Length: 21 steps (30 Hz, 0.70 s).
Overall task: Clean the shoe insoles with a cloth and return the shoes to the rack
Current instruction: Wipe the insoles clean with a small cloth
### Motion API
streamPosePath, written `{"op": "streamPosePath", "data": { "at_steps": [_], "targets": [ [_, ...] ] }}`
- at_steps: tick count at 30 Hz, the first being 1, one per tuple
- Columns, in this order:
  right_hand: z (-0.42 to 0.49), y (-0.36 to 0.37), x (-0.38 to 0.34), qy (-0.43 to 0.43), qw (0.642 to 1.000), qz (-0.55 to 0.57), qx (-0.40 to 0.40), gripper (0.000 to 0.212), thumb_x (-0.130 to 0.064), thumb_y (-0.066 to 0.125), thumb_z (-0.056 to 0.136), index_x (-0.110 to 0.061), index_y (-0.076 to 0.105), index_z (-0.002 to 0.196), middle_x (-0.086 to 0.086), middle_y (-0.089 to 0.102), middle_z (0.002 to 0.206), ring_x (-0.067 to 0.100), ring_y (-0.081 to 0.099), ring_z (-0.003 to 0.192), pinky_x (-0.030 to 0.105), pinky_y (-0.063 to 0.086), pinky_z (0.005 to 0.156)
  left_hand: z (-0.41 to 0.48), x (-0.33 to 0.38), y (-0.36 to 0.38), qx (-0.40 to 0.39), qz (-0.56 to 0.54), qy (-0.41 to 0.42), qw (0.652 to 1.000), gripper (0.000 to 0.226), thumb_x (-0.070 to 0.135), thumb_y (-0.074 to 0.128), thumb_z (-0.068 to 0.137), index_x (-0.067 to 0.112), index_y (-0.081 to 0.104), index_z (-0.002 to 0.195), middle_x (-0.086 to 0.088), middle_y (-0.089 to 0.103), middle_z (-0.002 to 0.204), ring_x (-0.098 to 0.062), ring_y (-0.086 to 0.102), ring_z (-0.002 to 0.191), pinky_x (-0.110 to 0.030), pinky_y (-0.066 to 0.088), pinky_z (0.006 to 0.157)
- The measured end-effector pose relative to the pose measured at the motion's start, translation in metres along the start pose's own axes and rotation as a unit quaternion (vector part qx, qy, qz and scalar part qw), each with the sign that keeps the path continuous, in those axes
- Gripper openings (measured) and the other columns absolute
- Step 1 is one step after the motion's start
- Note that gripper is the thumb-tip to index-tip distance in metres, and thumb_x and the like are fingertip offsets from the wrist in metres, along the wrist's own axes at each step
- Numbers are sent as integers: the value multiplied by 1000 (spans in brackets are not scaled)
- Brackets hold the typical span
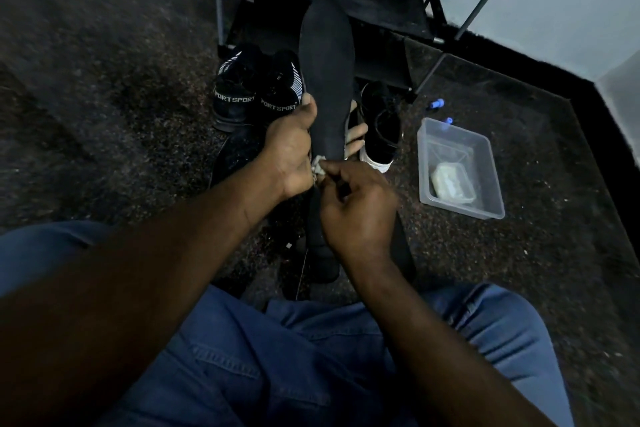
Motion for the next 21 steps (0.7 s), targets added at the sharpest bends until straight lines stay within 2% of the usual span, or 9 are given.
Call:
{"op": "streamPosePath", "data": {
  "at_steps": [2,4,7,9,11,13,16,19,21],
  "targets": [
    [4,0,-6,3,1000,19,-4,29,-19,62,83,-29,79,104,-7,76,100,23,70,98,51,55,84,0,-1,-2,1,4,10,1000,53,47,31,111,16,46,151,-8,63,143,-39,70,115,-49,61,92],
    [13,-2,-9,-7,1000,3,-9,29,-24,59,84,-29,79,104,-7,77,101,22,70,96,49,55,84,-1,-5,-2,7,25,21,999,46,44,34,111,21,49,148,-9,67,138,-41,69,115,-52,58,96],
    [35,-3,-7,-4,999,-46,6,28,-26,60,83,-29,81,101,-4,78,97,26,69,94,49,55,83,-6,-13,4,13,41,5,999,38,39,38,112,24,53,143,-8,75,121,-29,73,108,-39,61,92],
    [47,-3,-6,0,997,-78,6,25,-27,64,83,-31,81,100,-4,77,97,27,67,93,48,53,84,-5,-13,6,9,50,0,999,37,37,39,112,23,54,142,-13,73,125,-25,71,115,-34,61,91],
    [55,-2,-7,-14,995,-96,-2,24,-30,64,83,-33,80,101,-4,77,97,28,65,93,49,53,84,-3,-8,5,6,58,5,998,40,41,39,111,24,53,144,-14,69,133,-27,67,124,-38,58,96],
    [62,-3,-9,-33,994,-103,8,27,-31,60,83,-32,80,101,-4,77,96,28,65,93,49,53,83,-1,-3,3,14,59,0,998,45,46,42,109,25,51,148,-11,67,136,-27,65,126,-41,58,95],
    [71,-4,-12,-43,992,-116,34,30,-32,57,83,-32,81,102,-4,77,97,27,66,93,48,52,82,-2,-1,1,18,55,-19,998,53,52,48,105,23,53,149,-9,66,139,-27,65,125,-41,59,88],
    [85,-5,-14,-47,993,-101,49,27,-33,59,83,-30,80,100,-5,77,97,26,68,92,49,54,83,-3,0,-2,26,67,-17,997,51,52,47,105,26,55,148,-4,70,131,-22,69,113,-36,59,80],
    [102,-9,-15,-46,991,-101,71,22,-34,63,85,-28,81,97,-4,77,93,27,69,88,47,55,81,-3,-4,-1,23,76,-15,997,50,50,50,105,28,53,149,-6,68,134,-25,69,113,-39,59,82]
  ]
}}
Point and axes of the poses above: each hand's wrist, its own z-axis towards the middle knuckle, its own y-axis out of the palm, x = y × z, the point moved 1 cm from there along z, towards the middle knuckle
